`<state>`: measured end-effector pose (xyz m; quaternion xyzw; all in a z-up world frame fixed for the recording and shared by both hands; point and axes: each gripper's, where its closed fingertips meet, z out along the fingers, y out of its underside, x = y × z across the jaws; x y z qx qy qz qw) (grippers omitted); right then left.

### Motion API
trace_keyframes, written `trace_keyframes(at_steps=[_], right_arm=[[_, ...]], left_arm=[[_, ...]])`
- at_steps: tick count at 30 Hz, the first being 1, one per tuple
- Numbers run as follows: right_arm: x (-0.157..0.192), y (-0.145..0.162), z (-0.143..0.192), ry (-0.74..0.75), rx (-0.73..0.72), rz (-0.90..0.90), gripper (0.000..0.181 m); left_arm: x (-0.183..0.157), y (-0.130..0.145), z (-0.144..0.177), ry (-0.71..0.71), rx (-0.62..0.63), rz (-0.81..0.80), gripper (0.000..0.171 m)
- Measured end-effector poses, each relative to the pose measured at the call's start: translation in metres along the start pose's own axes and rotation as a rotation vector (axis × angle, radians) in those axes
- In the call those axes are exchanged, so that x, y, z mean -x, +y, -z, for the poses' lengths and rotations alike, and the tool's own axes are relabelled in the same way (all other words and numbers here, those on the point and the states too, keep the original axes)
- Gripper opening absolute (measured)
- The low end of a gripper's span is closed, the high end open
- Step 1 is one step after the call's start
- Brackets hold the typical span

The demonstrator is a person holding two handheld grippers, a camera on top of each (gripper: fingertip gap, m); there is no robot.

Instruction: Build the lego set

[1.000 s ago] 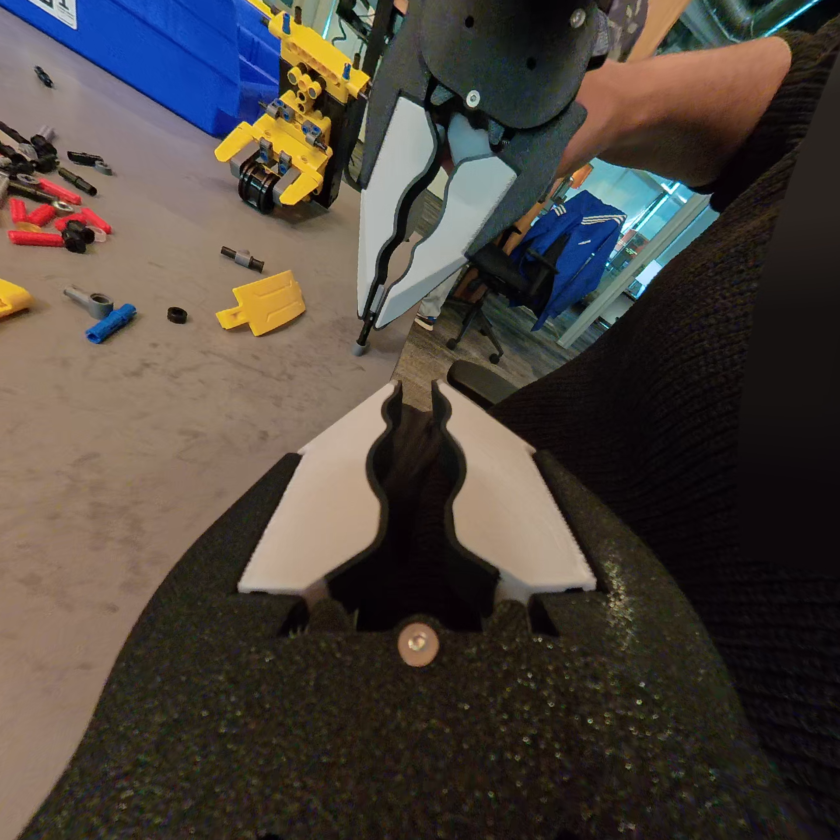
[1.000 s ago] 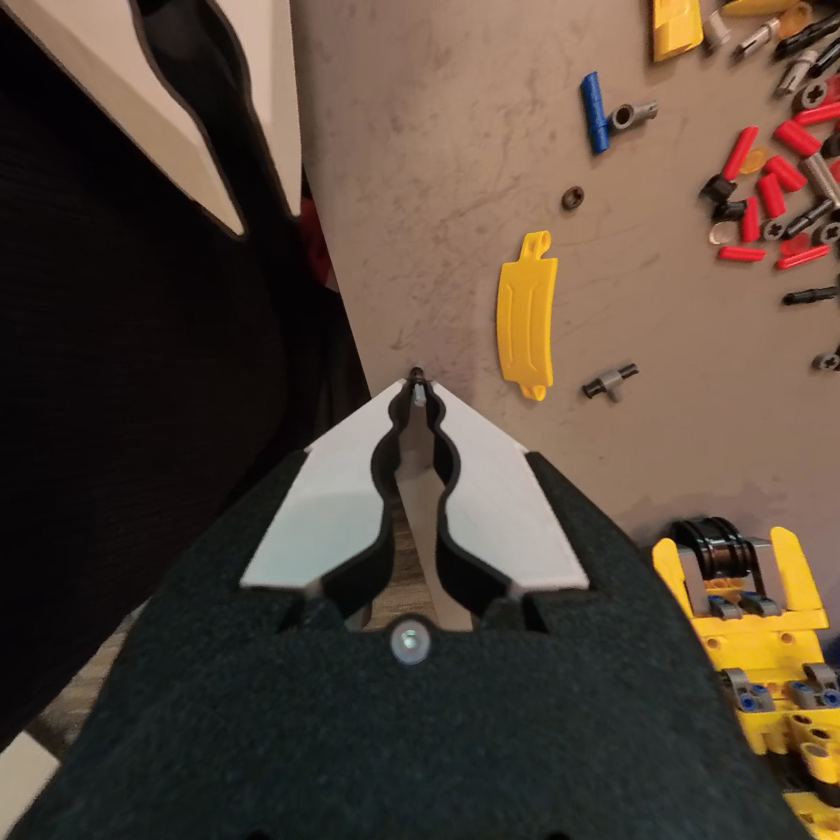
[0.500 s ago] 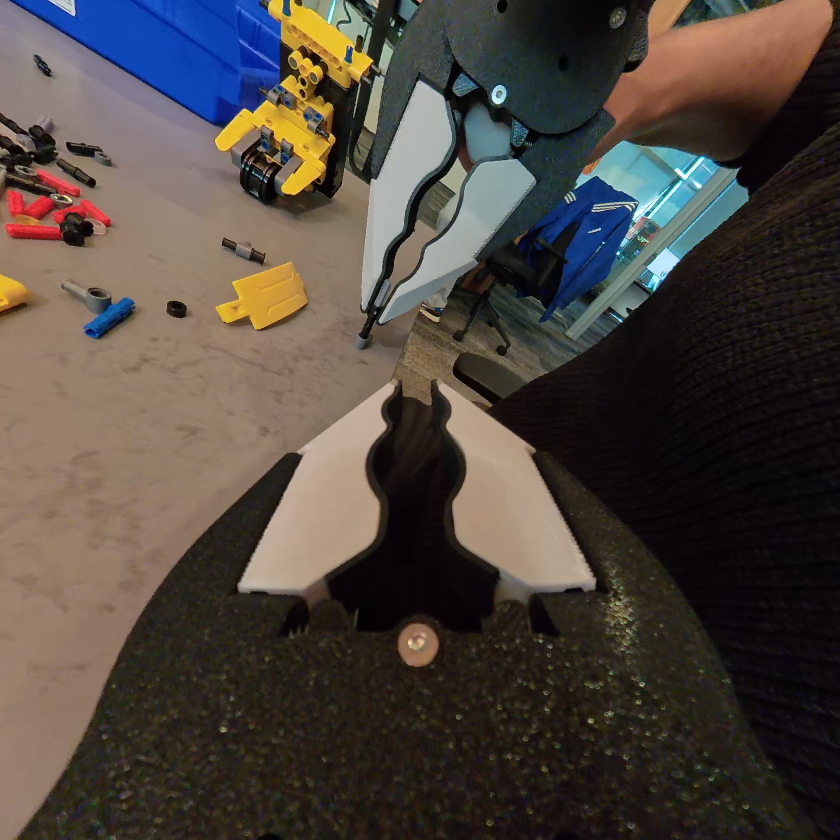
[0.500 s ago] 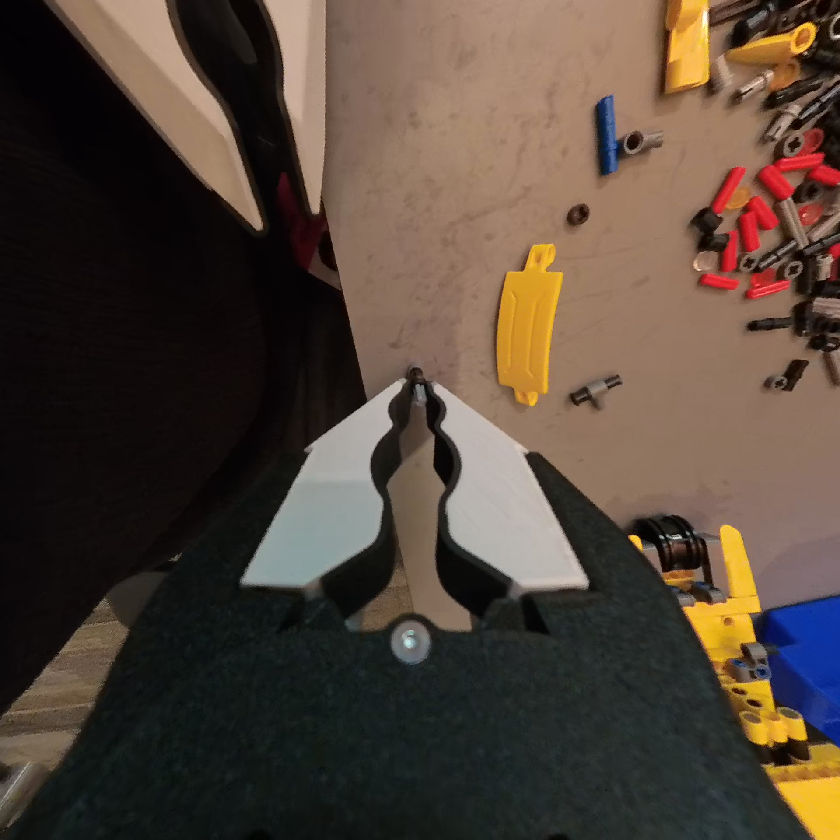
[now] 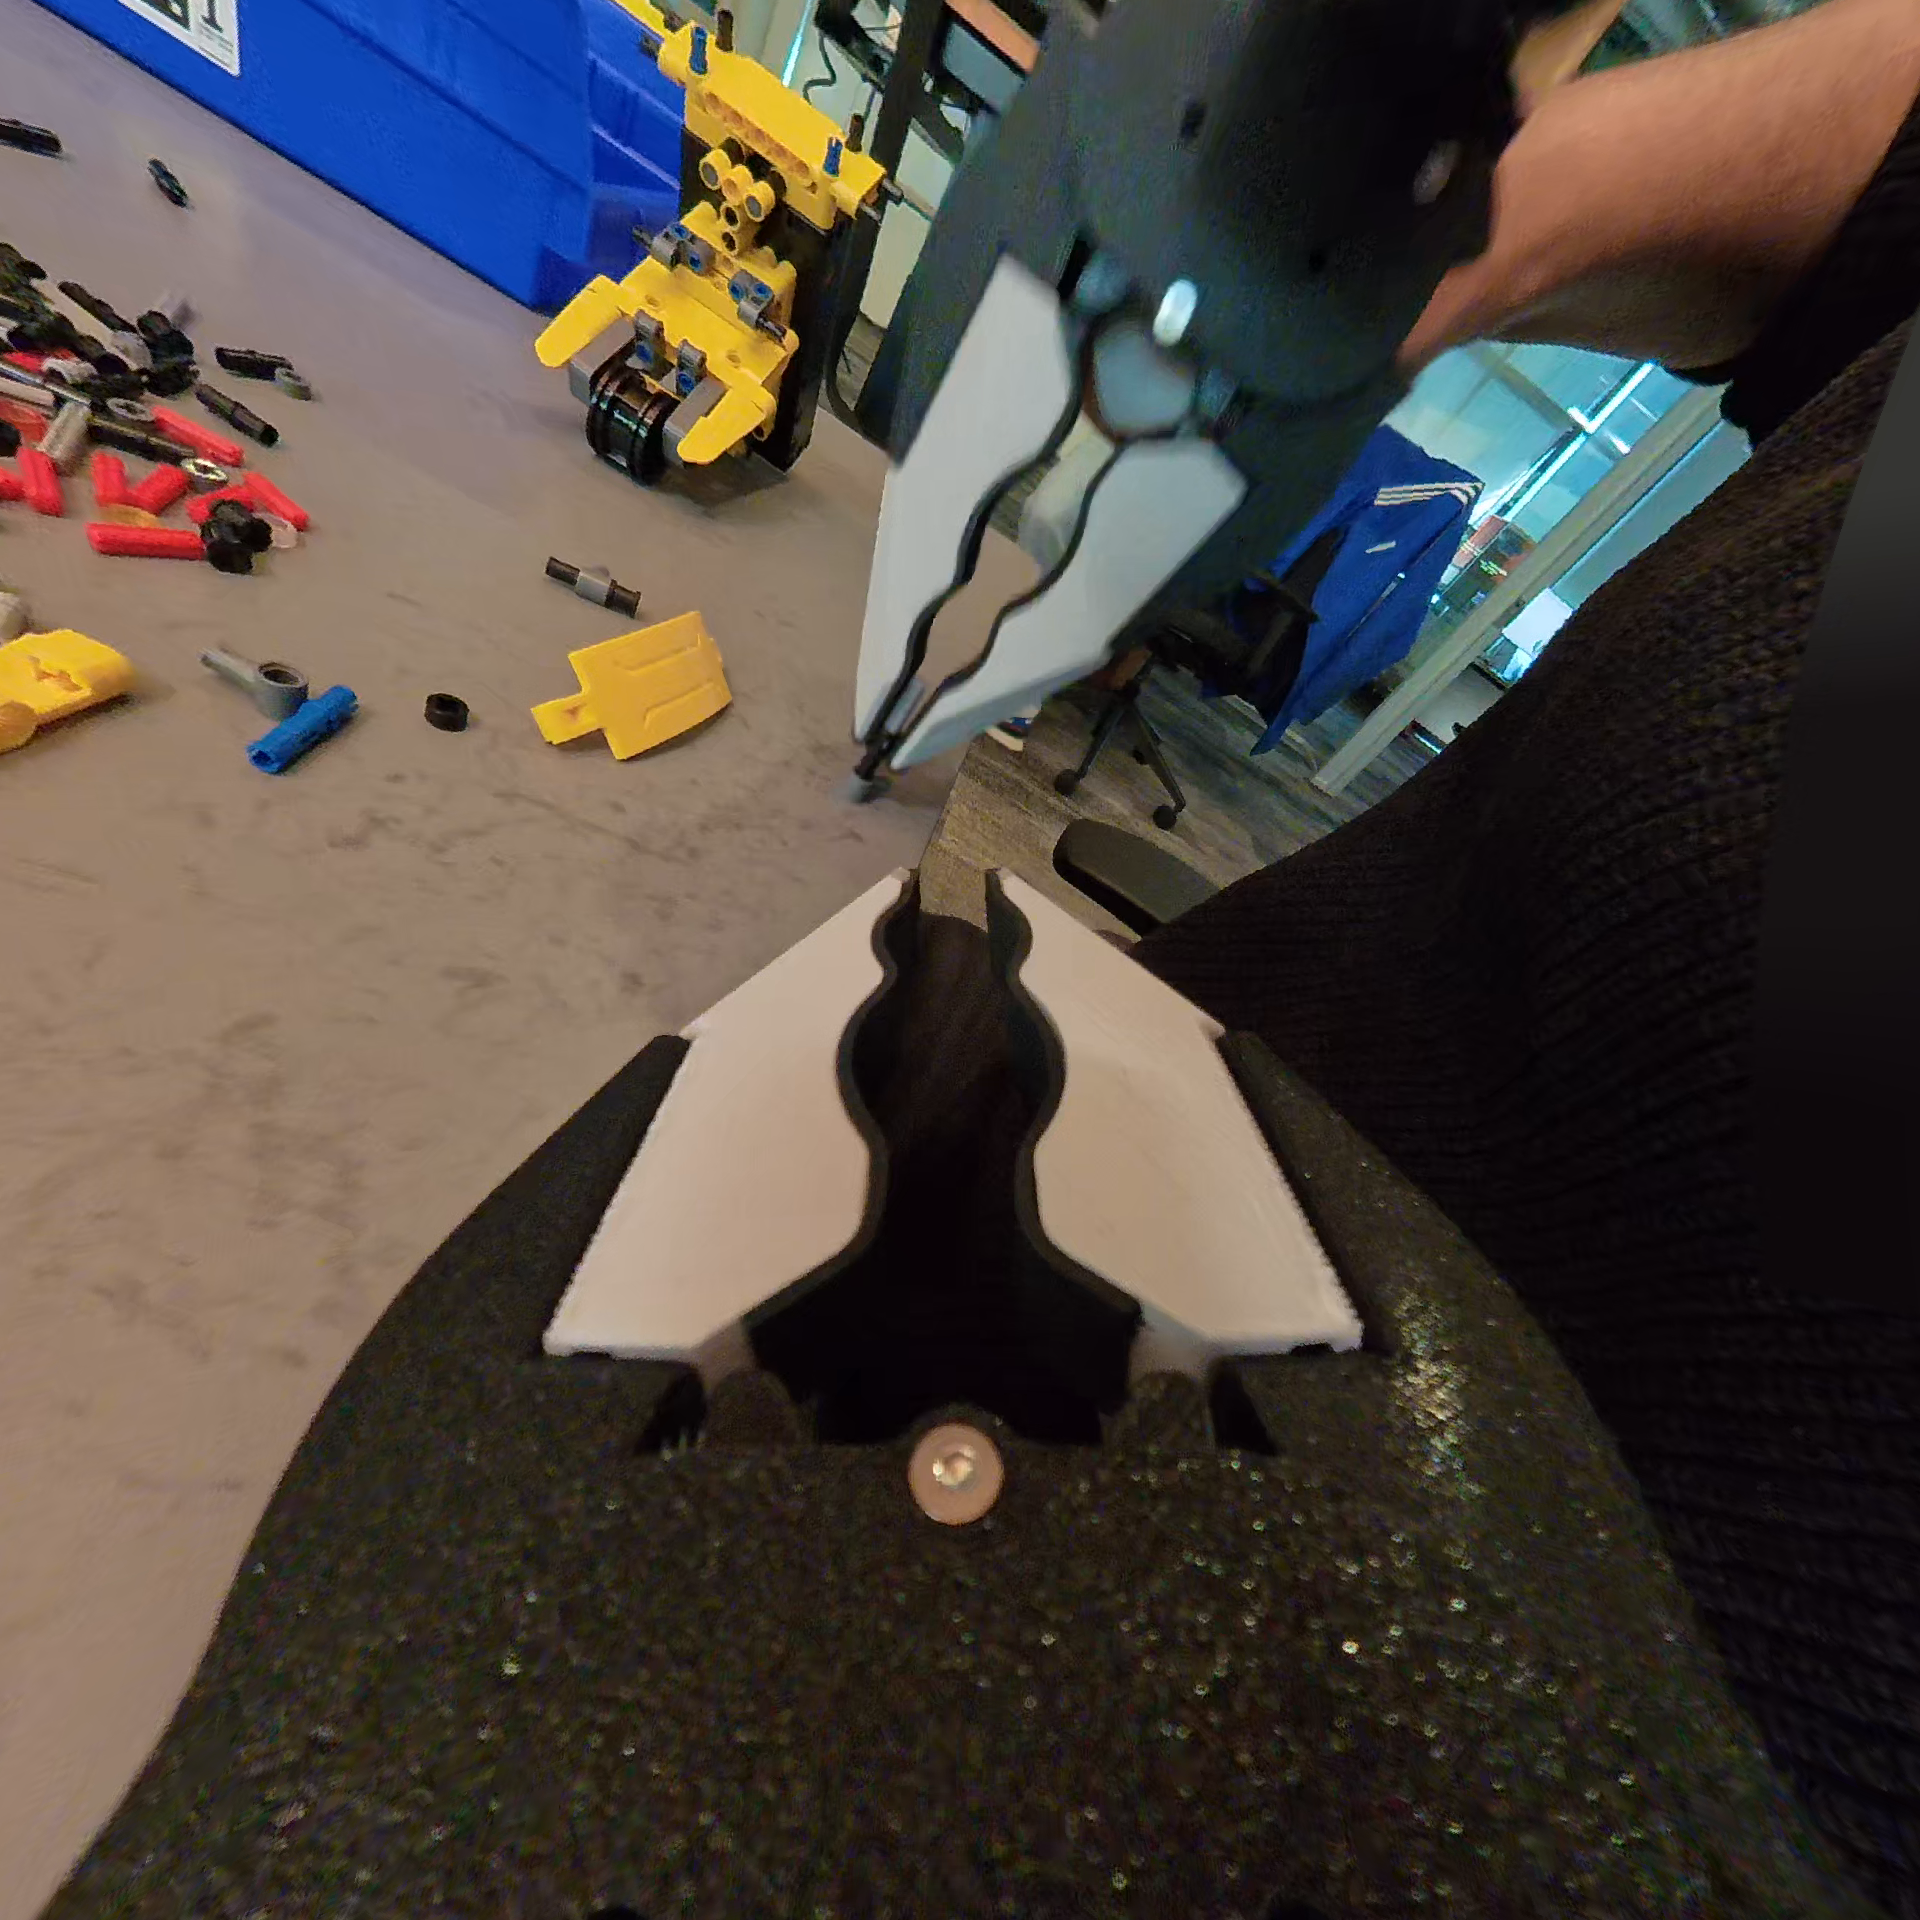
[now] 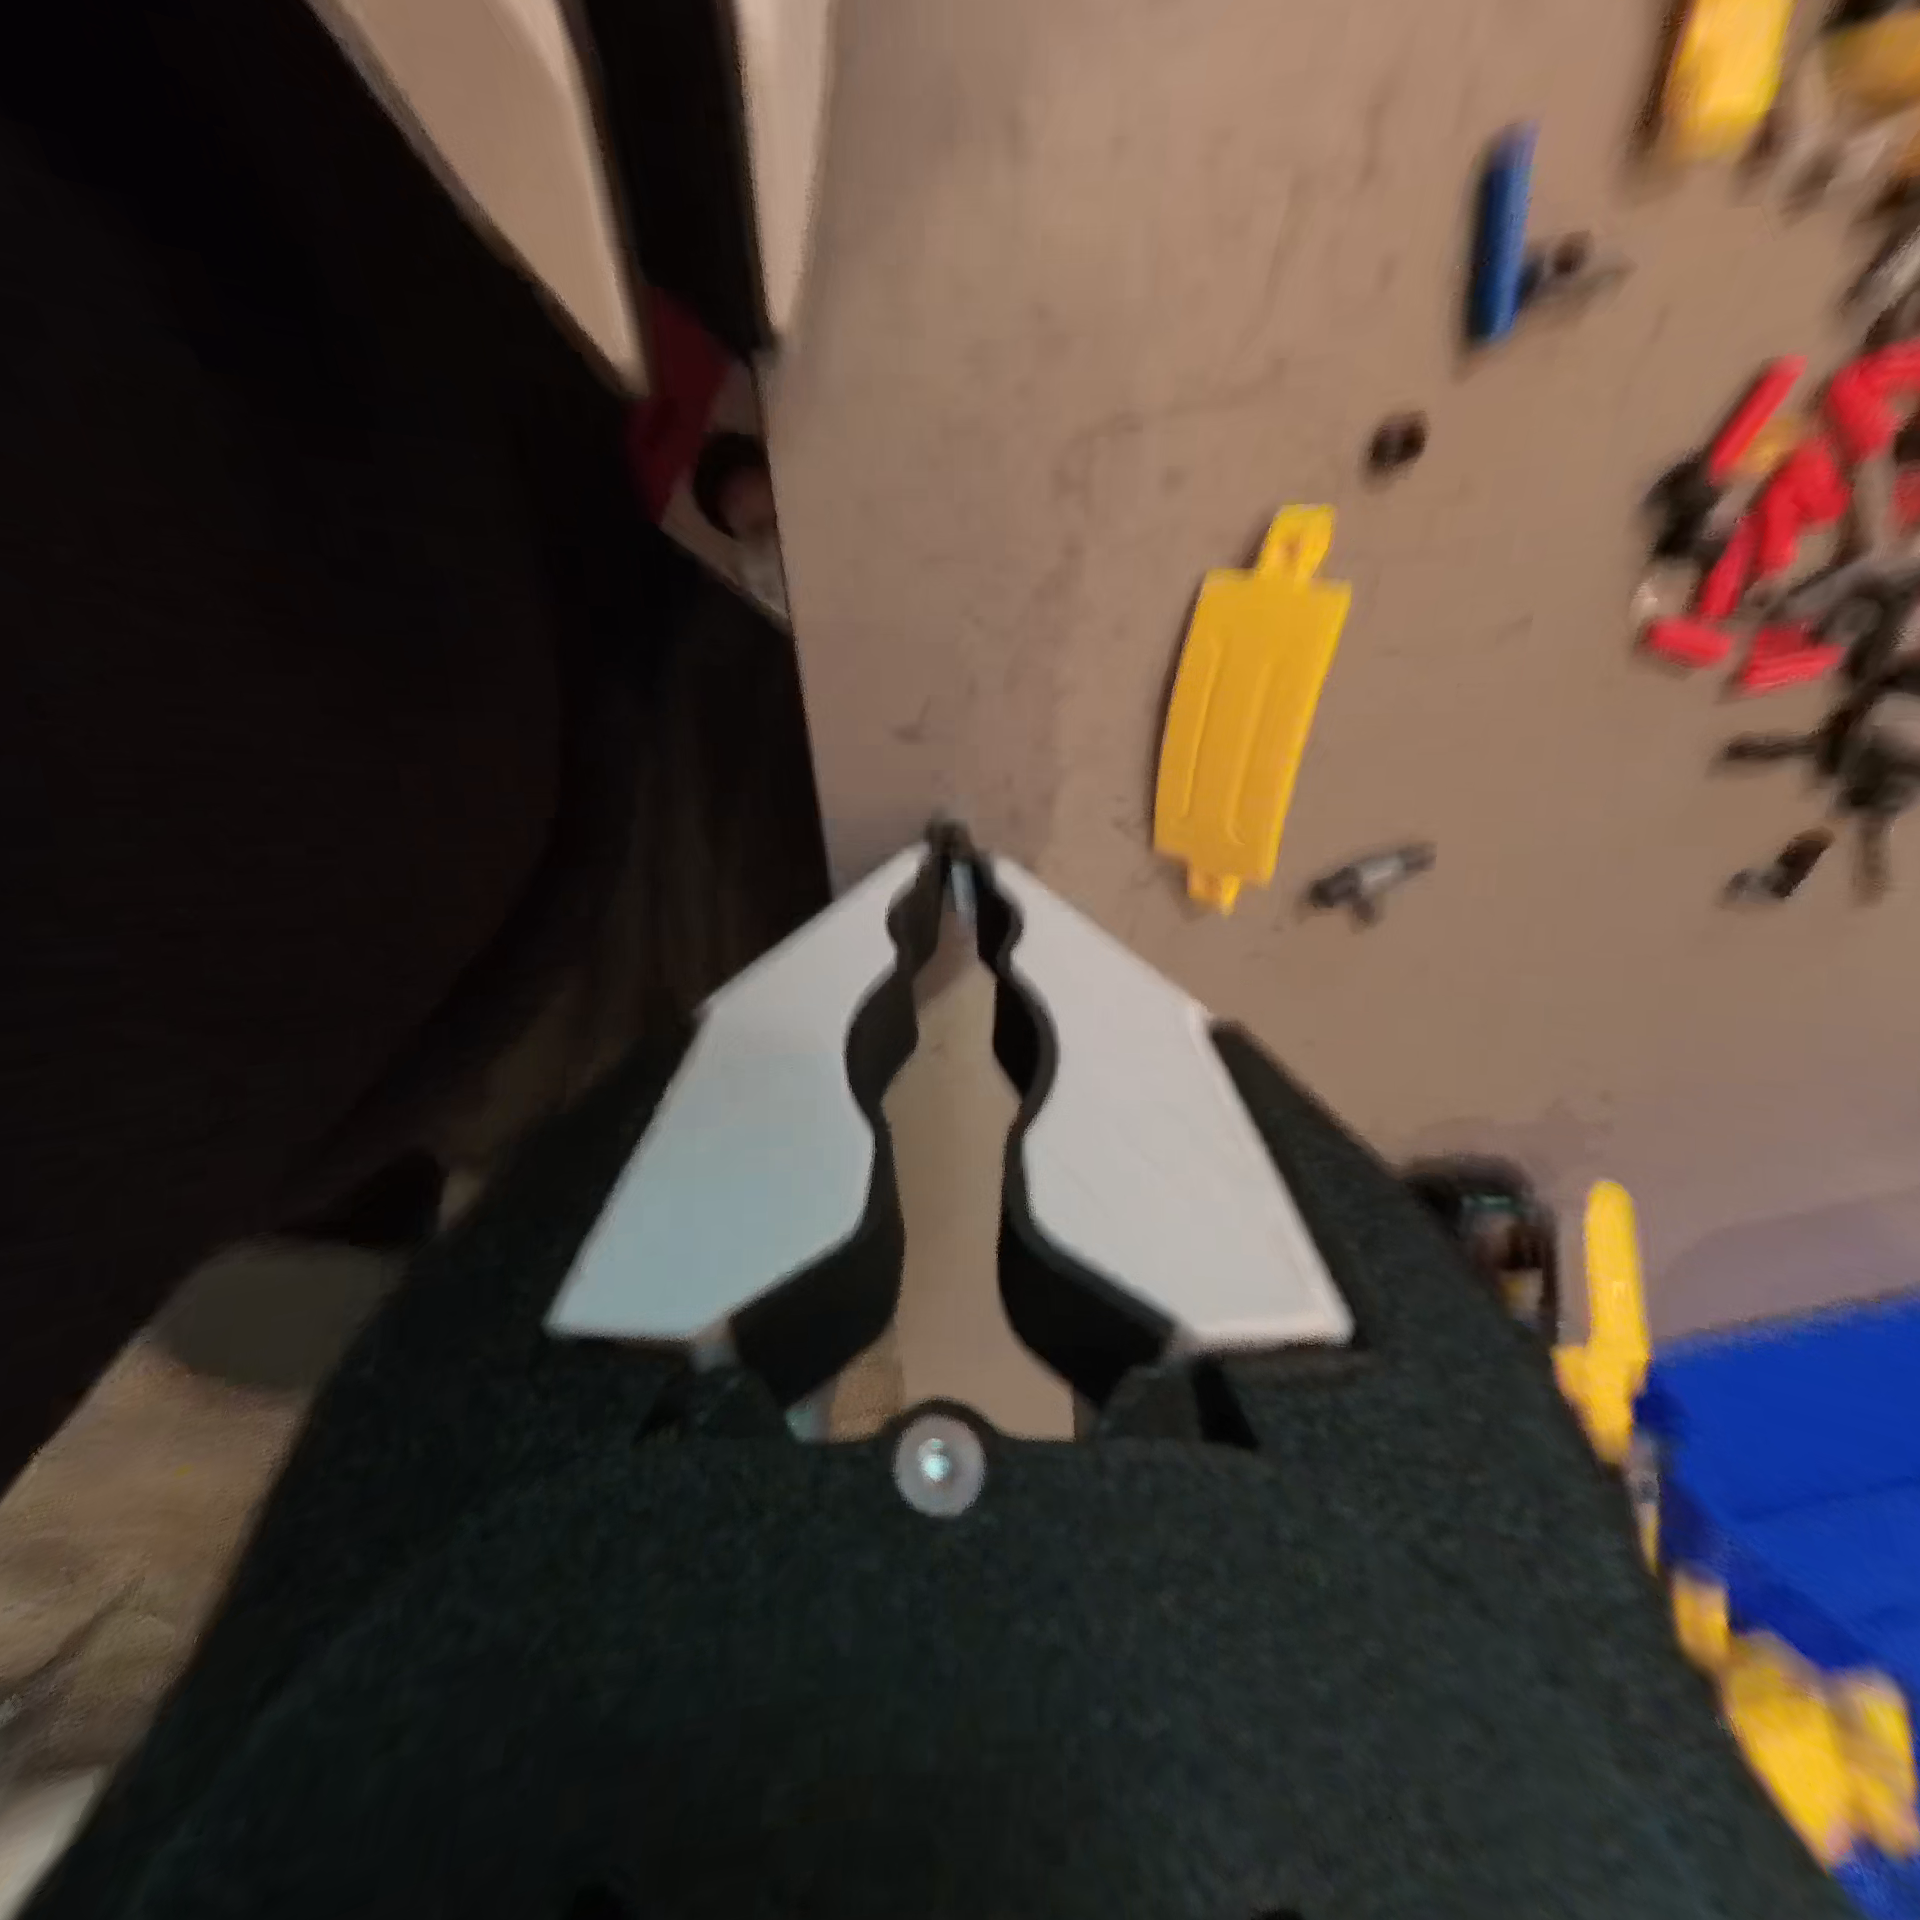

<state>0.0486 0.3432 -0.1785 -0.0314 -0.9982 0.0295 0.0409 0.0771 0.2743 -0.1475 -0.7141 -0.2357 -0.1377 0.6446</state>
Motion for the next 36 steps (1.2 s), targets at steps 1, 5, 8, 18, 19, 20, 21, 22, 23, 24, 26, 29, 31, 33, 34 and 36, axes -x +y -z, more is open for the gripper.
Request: trace_keyframes(at_steps=[1,5,8,18,19,20,21,22,23,24,26,29,31,33,34,36], right_arm=[[0.001,0.001,-0.003,0.007,-0.001,0.018,0.005],[0.000,-0.003,-0.002,-0.033,-0.077,-0.046,0.005],[0.000,-0.003,-0.002,-0.035,-0.087,-0.050,0.005],[0.015,-0.054,0.044,-0.199,-0.687,-0.271,0.004],[0.017,-0.057,0.051,-0.203,-0.743,-0.277,0.004],[0.020,-0.059,0.056,-0.205,-0.793,-0.273,0.005],[0.024,-0.061,0.060,-0.211,-0.833,-0.265,0.004],[0.028,-0.063,0.063,-0.214,-0.862,-0.254,0.004],[0.032,-0.065,0.065,-0.210,-0.887,-0.237,0.005],[0.037,-0.066,0.066,-0.206,-0.900,-0.218,0.005],[0.043,-0.068,0.068,-0.195,-0.917,-0.183,0.005],[0.048,-0.071,0.072,-0.196,-0.948,-0.167,0.005],[0.048,-0.072,0.076,-0.185,-0.965,-0.159,0.005],[0.047,-0.072,0.079,-0.174,-0.980,-0.156,0.005],[0.046,-0.072,0.081,-0.170,-0.987,-0.155,0.005],[0.046,-0.073,0.082,-0.167,-0.993,-0.152,0.004]], left_arm=[[0.000,0.000,0.000,0.000,0.001,-0.001,0.012],[0.000,0.002,-0.001,-0.005,0.010,-0.010,0.012],[-0.002,0.001,-0.001,0.014,0.003,-0.002,0.012],[-0.010,-0.012,0.001,0.091,-0.107,0.054,0.014],[-0.012,-0.016,0.002,0.117,-0.135,0.076,0.015],[-0.015,-0.019,0.004,0.149,-0.159,0.101,0.016],[-0.018,-0.022,0.005,0.186,-0.179,0.129,0.016],[-0.021,-0.024,0.005,0.223,-0.194,0.157,0.016],[-0.024,-0.025,0.005,0.262,-0.207,0.186,0.016],[-0.029,-0.027,0.006,0.311,-0.220,0.216,0.015],[-0.037,-0.028,0.007,0.392,-0.235,0.270,0.012],[-0.040,-0.030,0.008,0.425,-0.249,0.285,0.004],[-0.041,-0.033,0.011,0.438,-0.264,0.280,0.000],[-0.039,-0.034,0.014,0.440,-0.279,0.275,0.001],[-0.039,-0.035,0.016,0.450,-0.284,0.279,0.002],[-0.042,-0.036,0.018,0.479,-0.288,0.293,0.004]])
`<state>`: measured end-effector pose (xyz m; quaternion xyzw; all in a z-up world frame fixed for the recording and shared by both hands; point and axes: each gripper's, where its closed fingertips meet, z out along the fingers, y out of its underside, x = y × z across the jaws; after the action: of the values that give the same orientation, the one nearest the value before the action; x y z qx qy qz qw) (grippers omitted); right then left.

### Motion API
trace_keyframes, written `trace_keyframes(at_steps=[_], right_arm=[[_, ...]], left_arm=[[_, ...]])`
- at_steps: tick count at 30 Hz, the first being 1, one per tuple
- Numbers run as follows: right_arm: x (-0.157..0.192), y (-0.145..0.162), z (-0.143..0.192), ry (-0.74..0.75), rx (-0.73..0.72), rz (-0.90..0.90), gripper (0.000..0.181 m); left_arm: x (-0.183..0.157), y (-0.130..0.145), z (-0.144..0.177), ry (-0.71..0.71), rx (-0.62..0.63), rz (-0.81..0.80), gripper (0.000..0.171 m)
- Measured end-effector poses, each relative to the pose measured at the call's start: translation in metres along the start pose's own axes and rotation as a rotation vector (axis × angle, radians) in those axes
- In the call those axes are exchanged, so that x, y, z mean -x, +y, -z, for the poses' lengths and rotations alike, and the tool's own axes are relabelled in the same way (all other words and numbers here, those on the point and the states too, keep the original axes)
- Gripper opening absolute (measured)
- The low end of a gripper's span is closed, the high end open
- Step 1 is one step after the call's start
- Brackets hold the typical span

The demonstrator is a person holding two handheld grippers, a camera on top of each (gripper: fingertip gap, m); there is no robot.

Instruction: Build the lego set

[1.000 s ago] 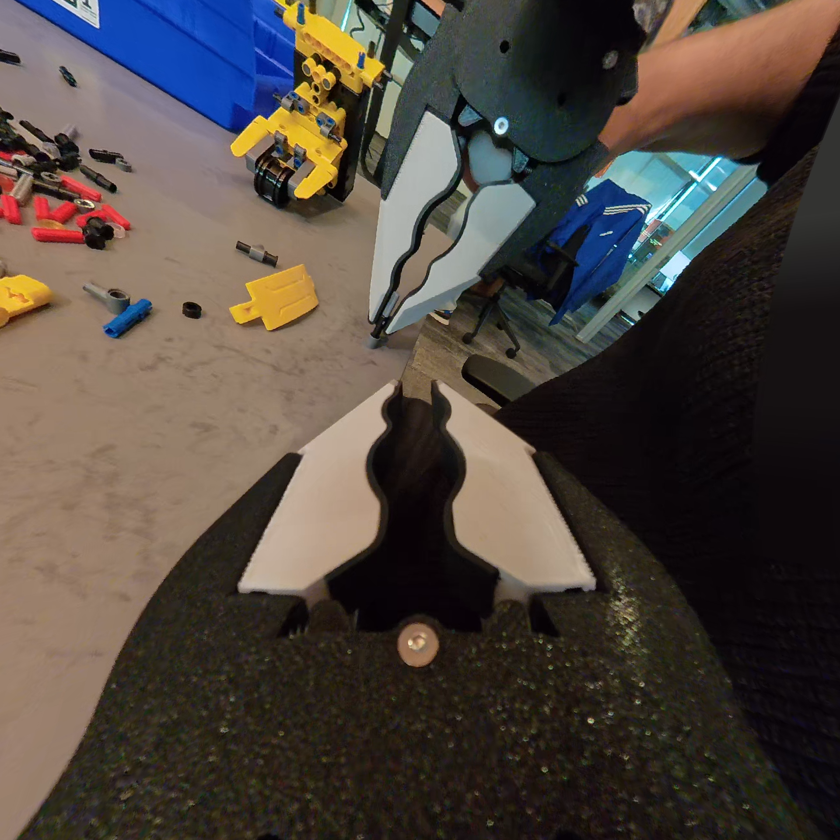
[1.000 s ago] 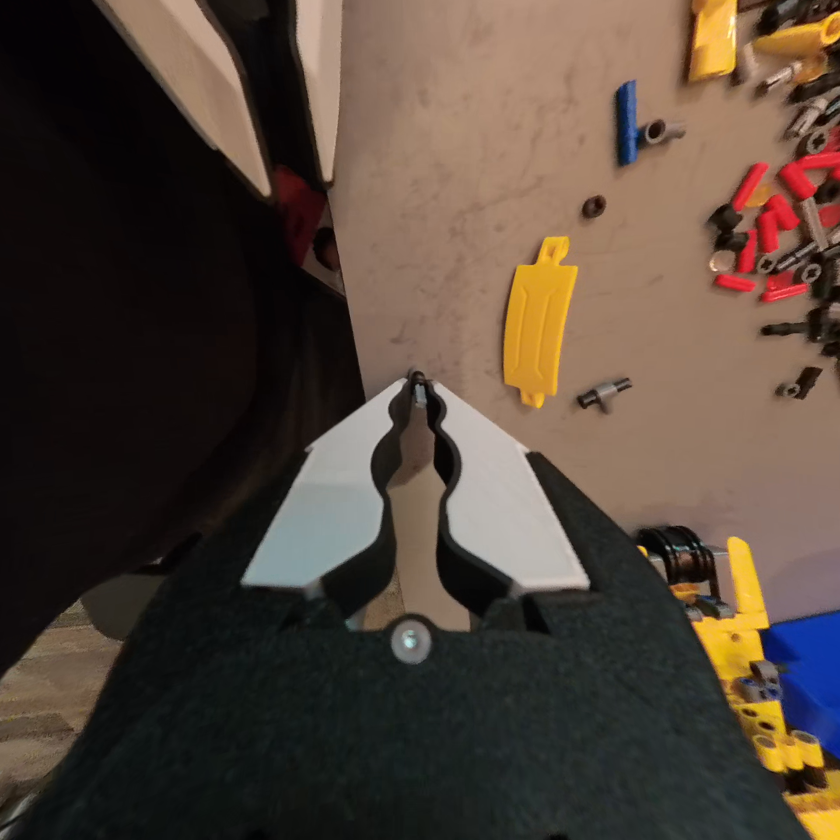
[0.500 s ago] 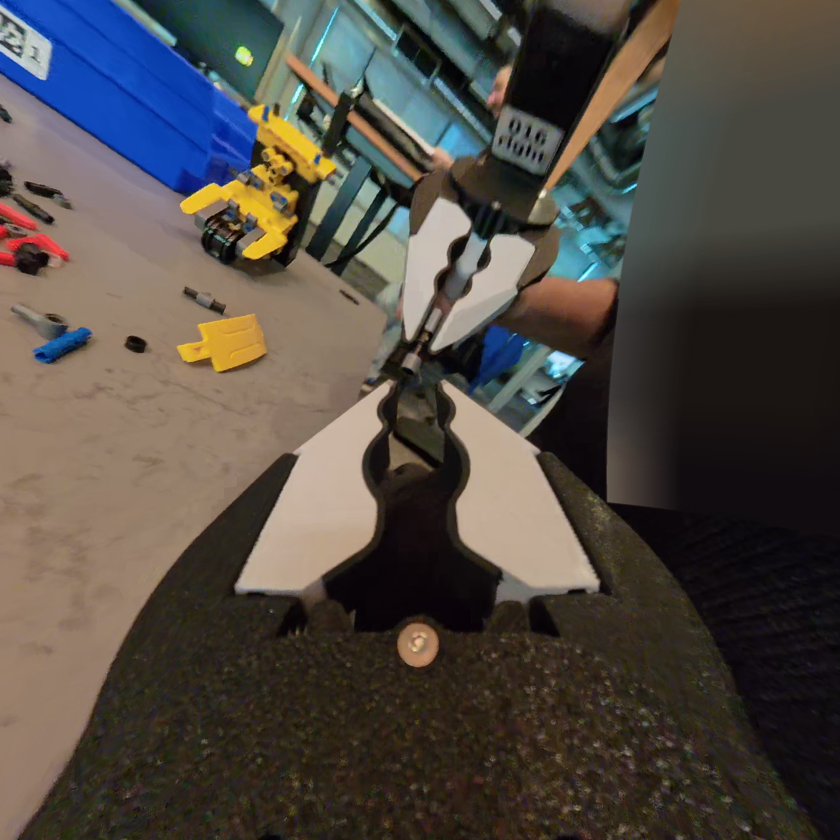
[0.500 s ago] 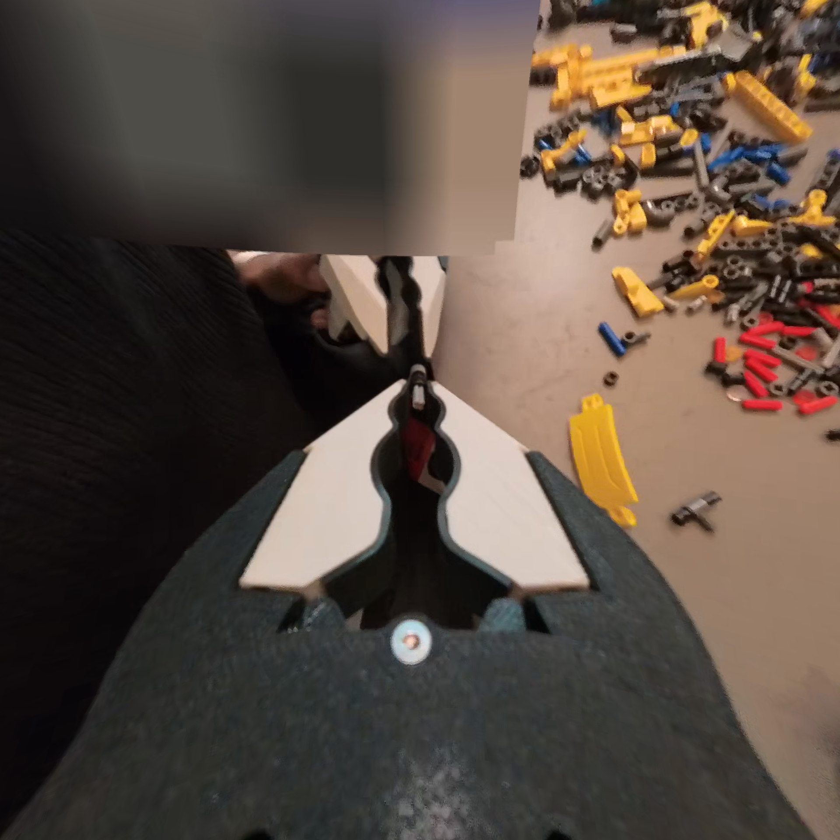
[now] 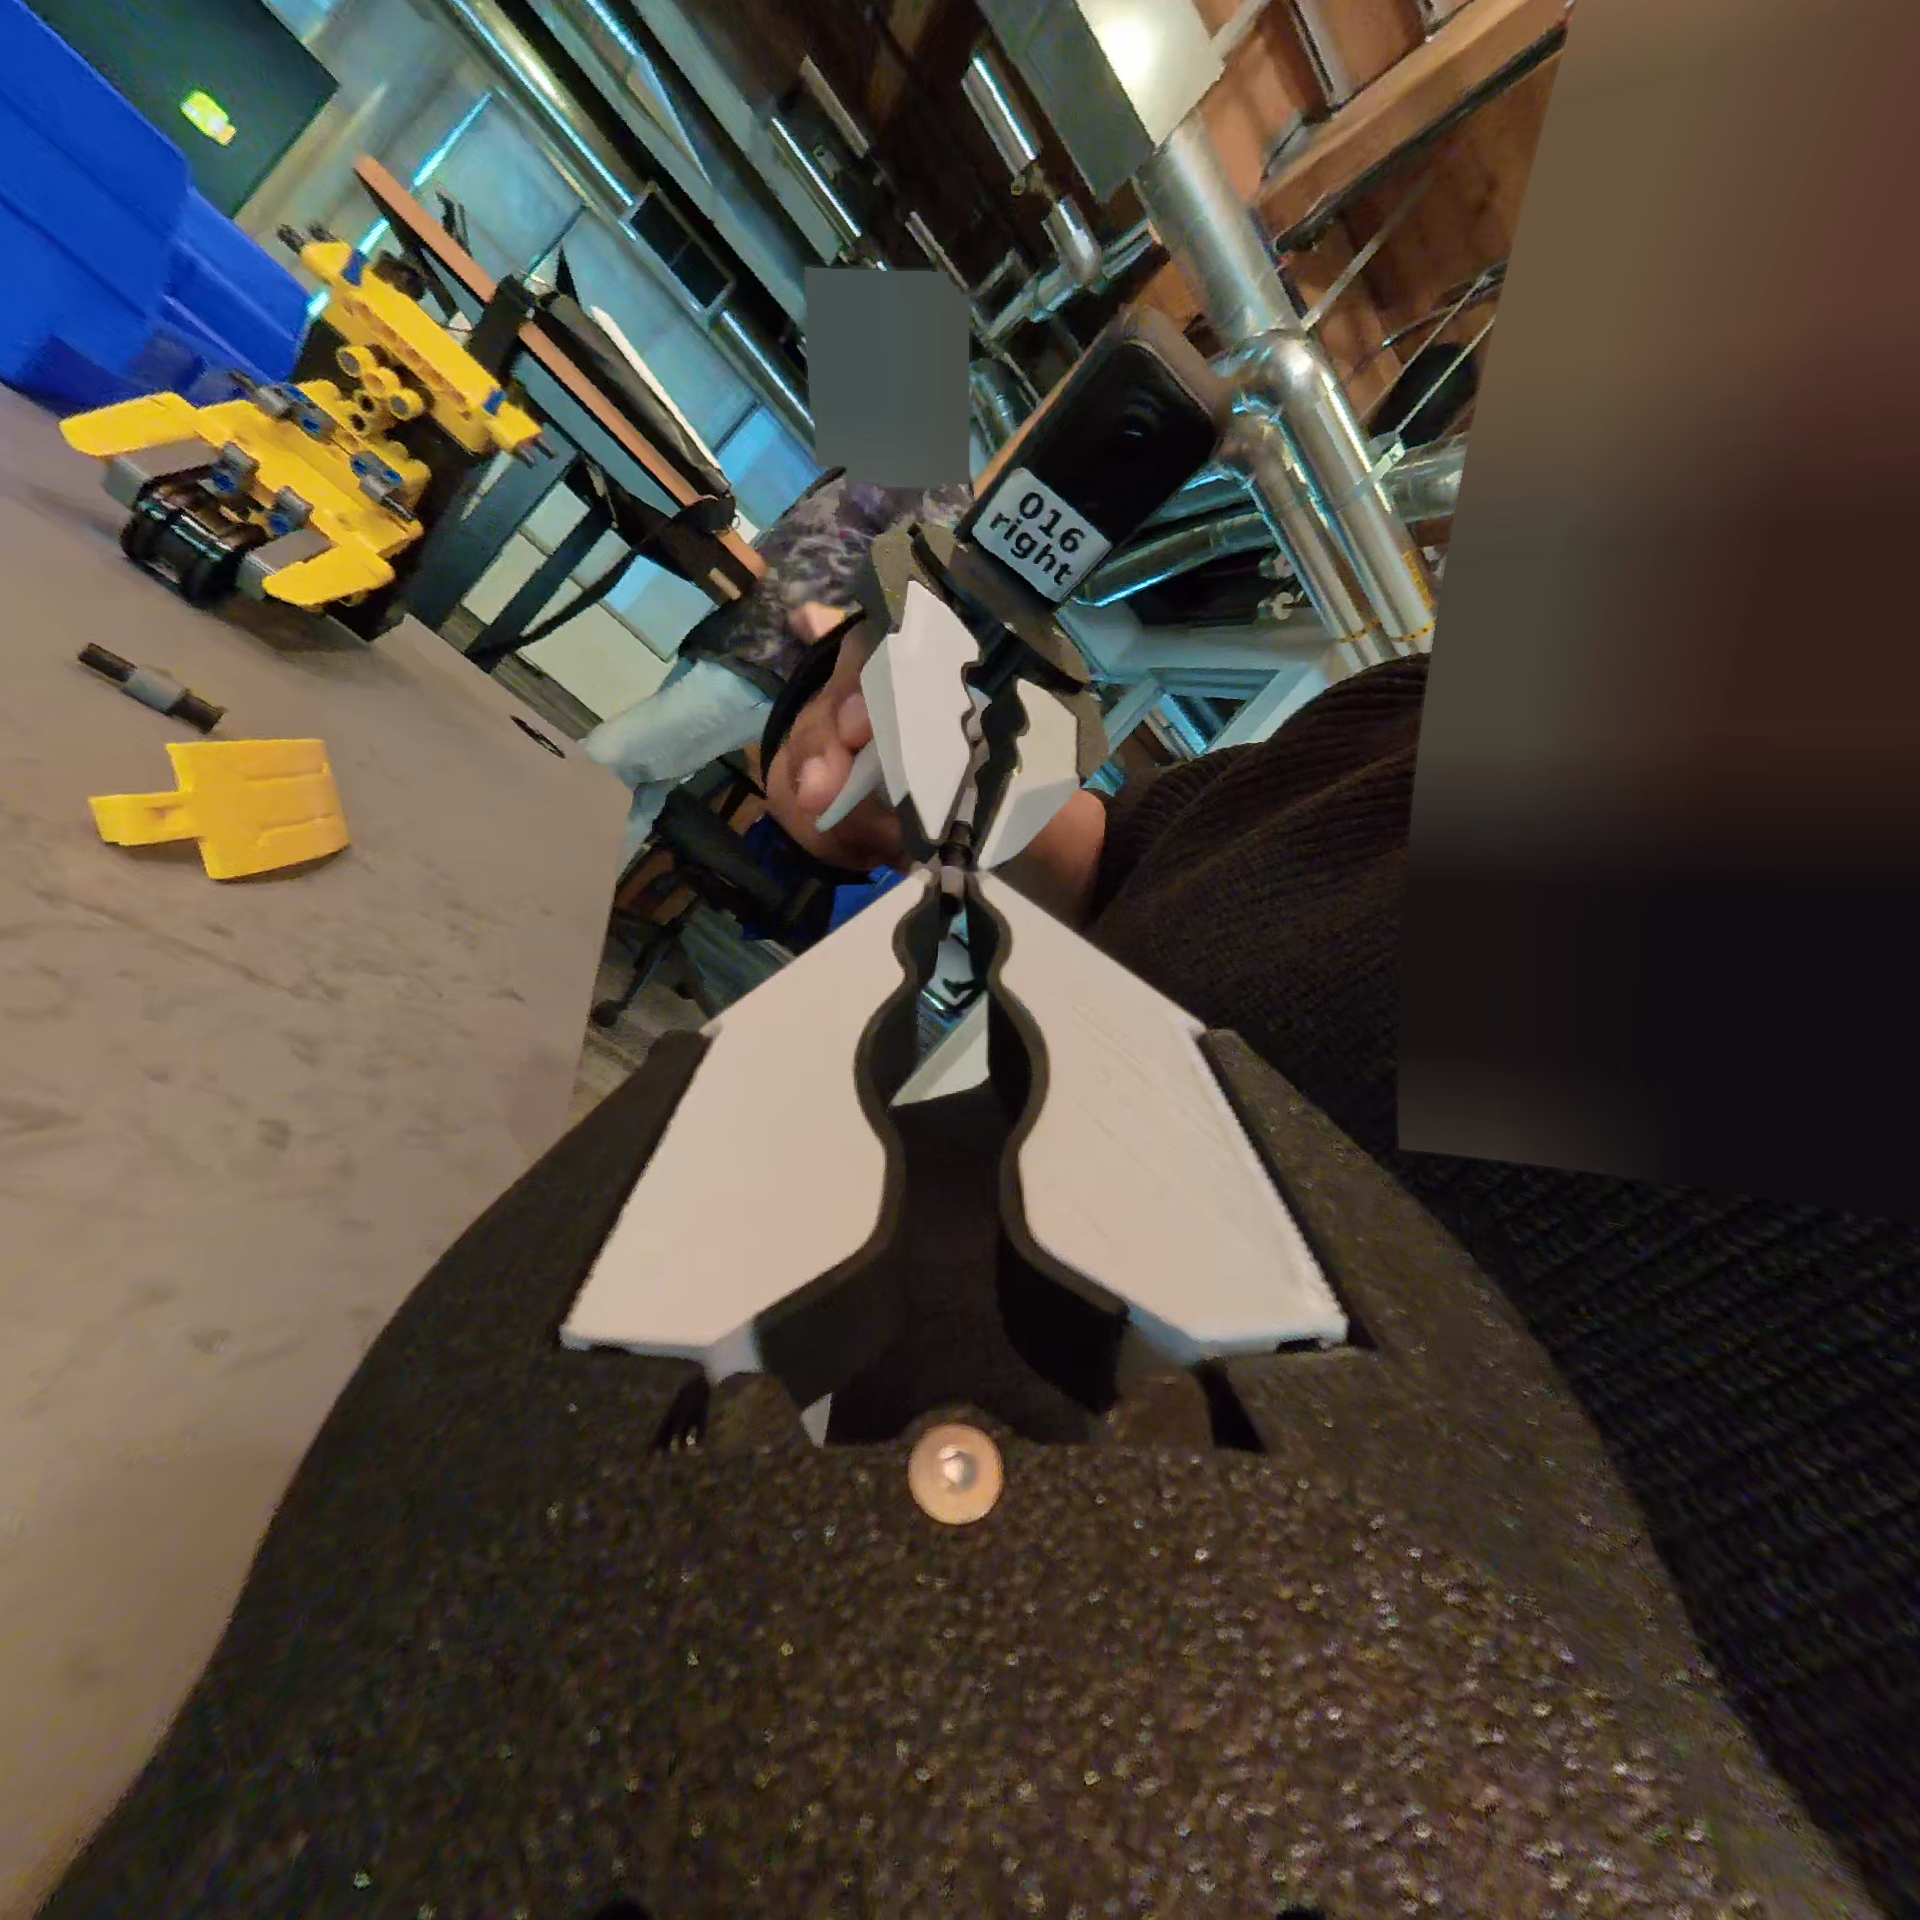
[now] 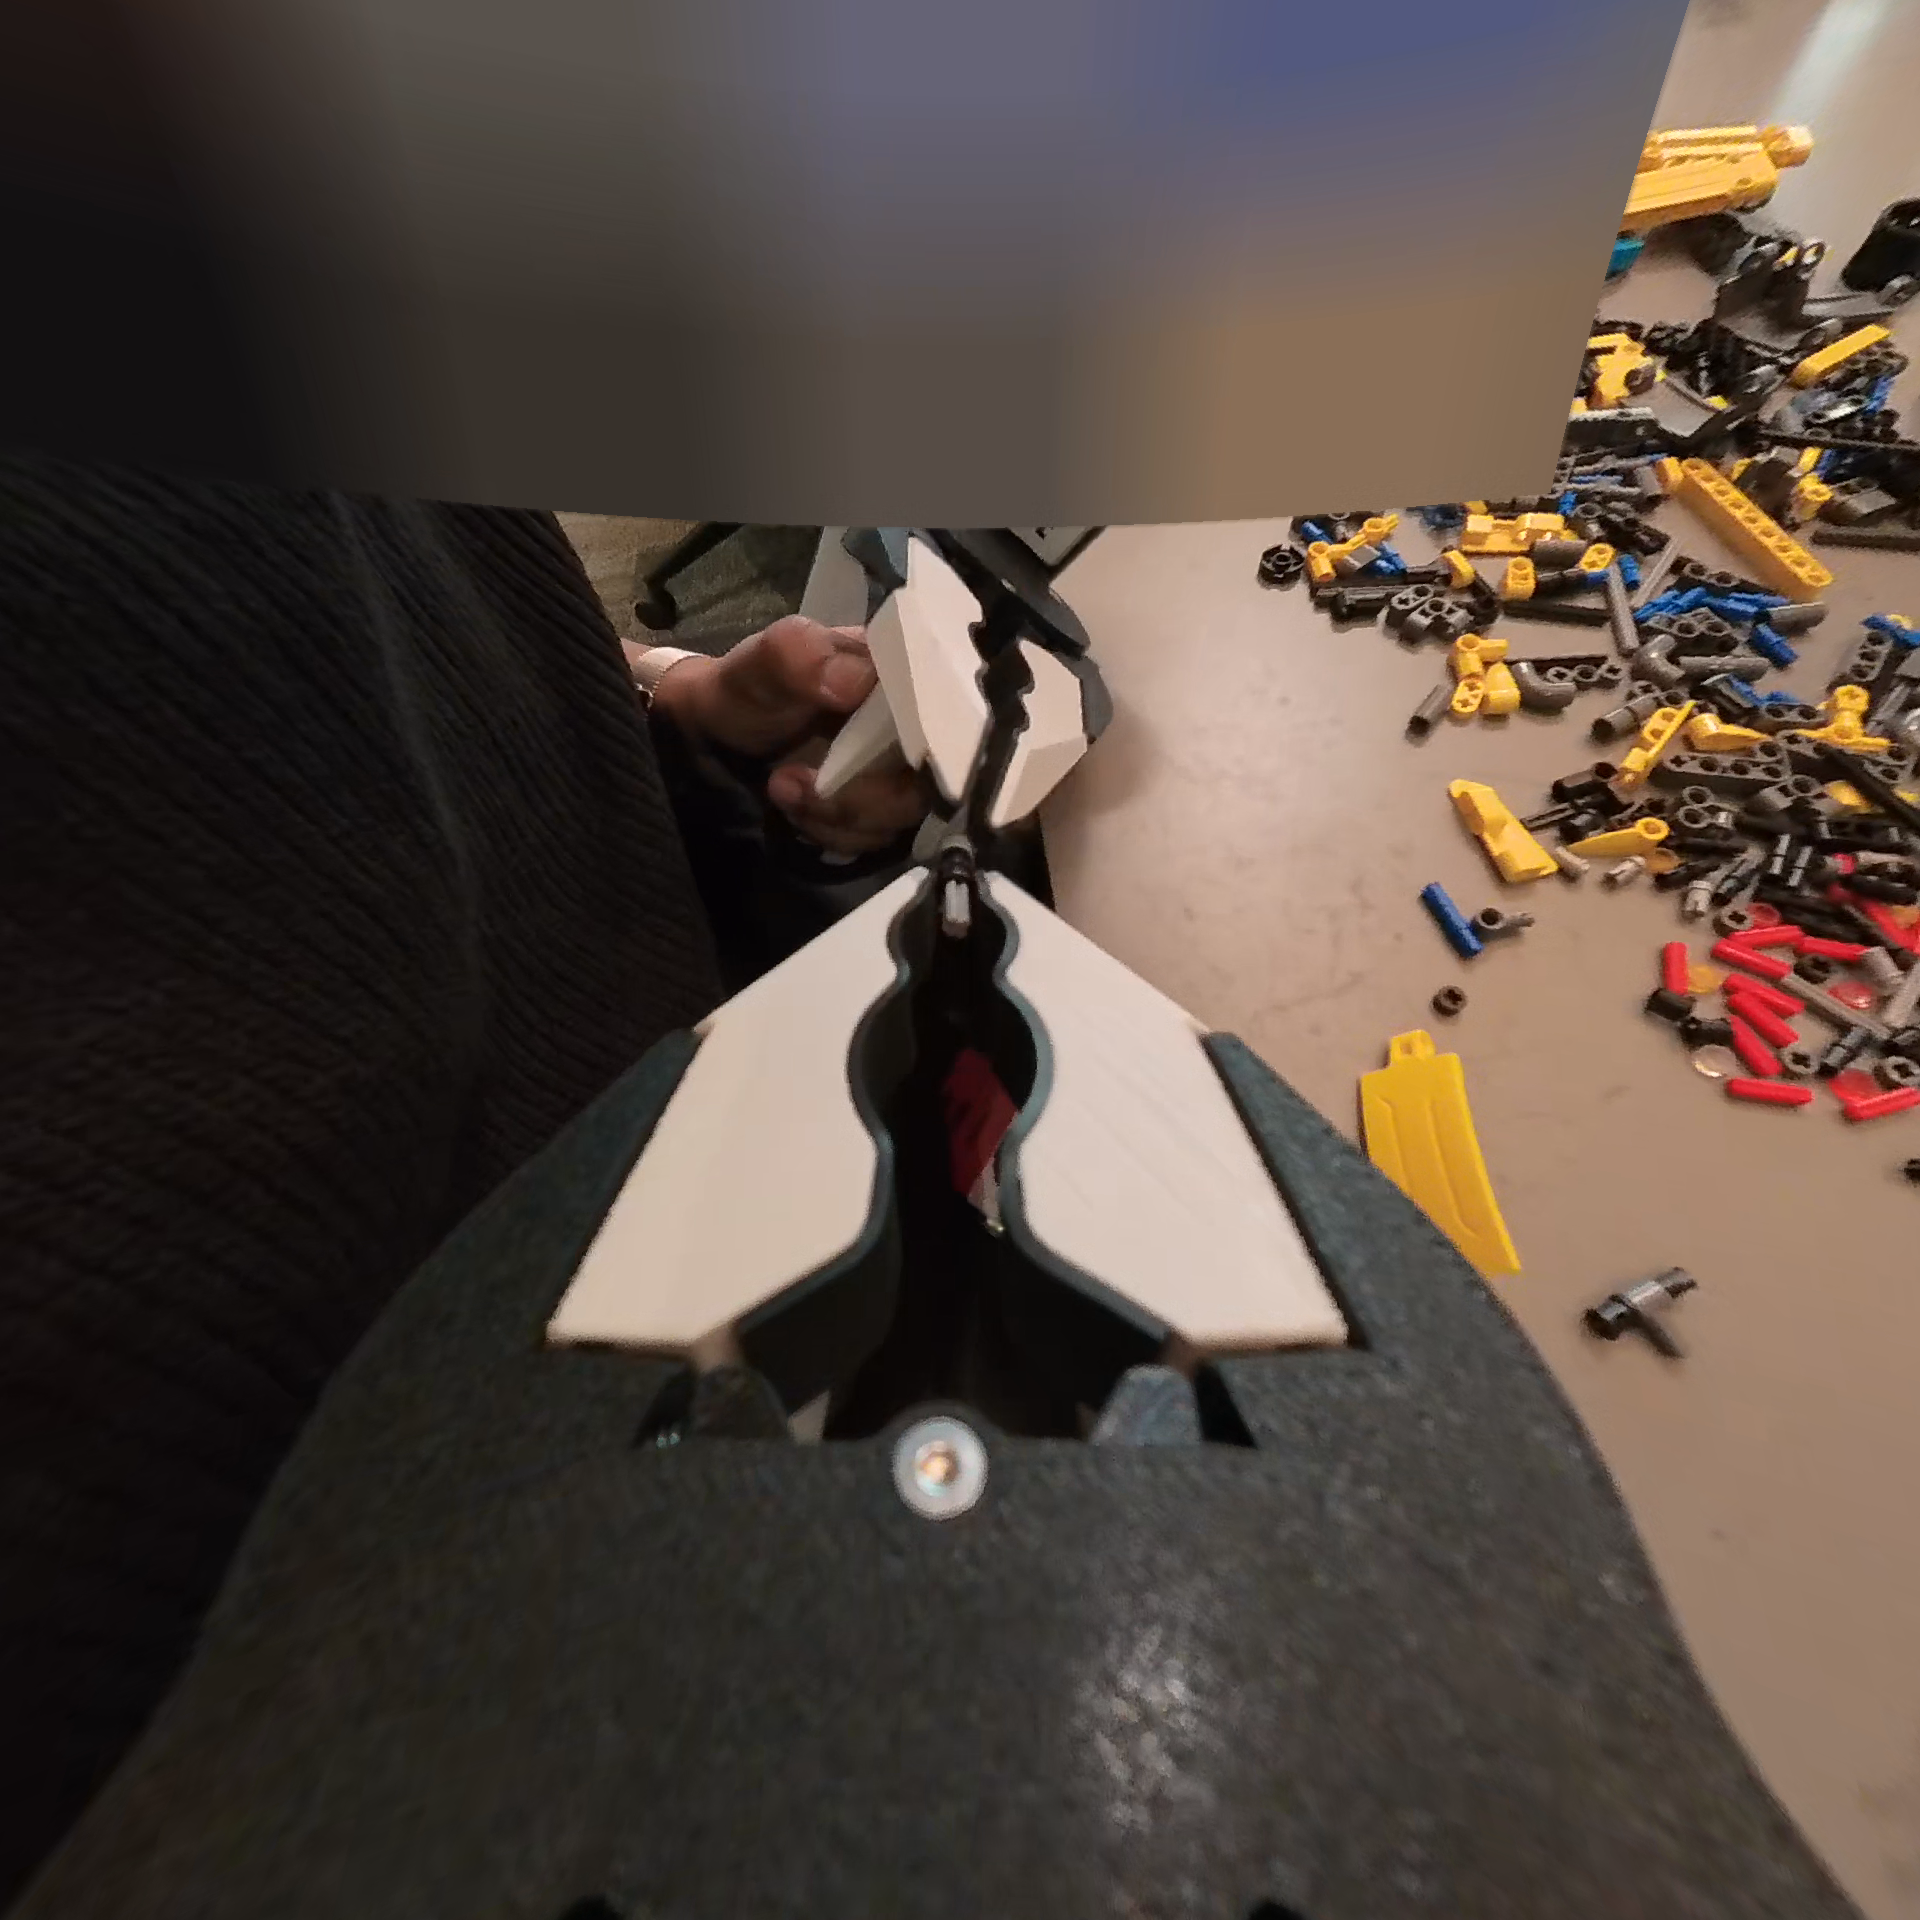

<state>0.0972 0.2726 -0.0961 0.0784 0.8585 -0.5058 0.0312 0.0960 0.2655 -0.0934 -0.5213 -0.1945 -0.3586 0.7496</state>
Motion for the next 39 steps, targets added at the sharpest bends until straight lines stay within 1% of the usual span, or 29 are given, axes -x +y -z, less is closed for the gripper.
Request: trace_keyframes(at_steps=[4,9,10,12,18,20,23,27,30,33,39], right_arm=[[0.000,-0.002,-0.001,-0.003,-0.015,-0.002,0.004],[0.002,-0.004,-0.002,-0.021,-0.021,0.007,0.005],[0.002,-0.004,-0.003,-0.024,-0.018,0.008,0.005],[0.002,-0.003,-0.004,-0.027,-0.018,0.007,0.005],[0.002,-0.002,-0.004,-0.033,-0.021,0.005,0.005],[0.001,0.002,-0.005,-0.018,0.002,0.024,0.004],[-0.001,0.012,-0.007,0.003,0.048,0.046,0.004],[-0.002,0.016,-0.008,-0.003,0.053,0.042,0.004],[0.003,0.021,-0.010,-0.028,0.081,0.063,0.004],[0.000,0.026,-0.012,-0.010,0.116,0.104,0.004],[-0.003,0.022,-0.014,0.000,0.085,0.119,0.004]], left_arm=[[-0.002,0.001,0.001,0.018,0.010,0.013,0.012],[0.000,0.005,-0.002,0.000,0.032,0.004,0.015],[0.000,0.005,-0.003,-0.001,0.035,0.004,0.014],[-0.002,0.006,-0.003,0.005,0.041,-0.005,0.007],[-0.002,0.006,-0.003,0.002,0.045,0.011,0.006],[0.002,0.008,-0.003,-0.018,0.055,0.035,0.006],[0.010,0.015,-0.003,-0.067,0.085,0.029,0.005],[0.013,0.016,-0.004,-0.071,0.085,0.048,0.005],[0.011,0.024,-0.009,-0.057,0.129,0.056,0.006],[0.017,0.024,-0.008,-0.097,0.132,0.036,0.004],[0.016,0.020,-0.006,-0.094,0.120,0.021,0.006]])
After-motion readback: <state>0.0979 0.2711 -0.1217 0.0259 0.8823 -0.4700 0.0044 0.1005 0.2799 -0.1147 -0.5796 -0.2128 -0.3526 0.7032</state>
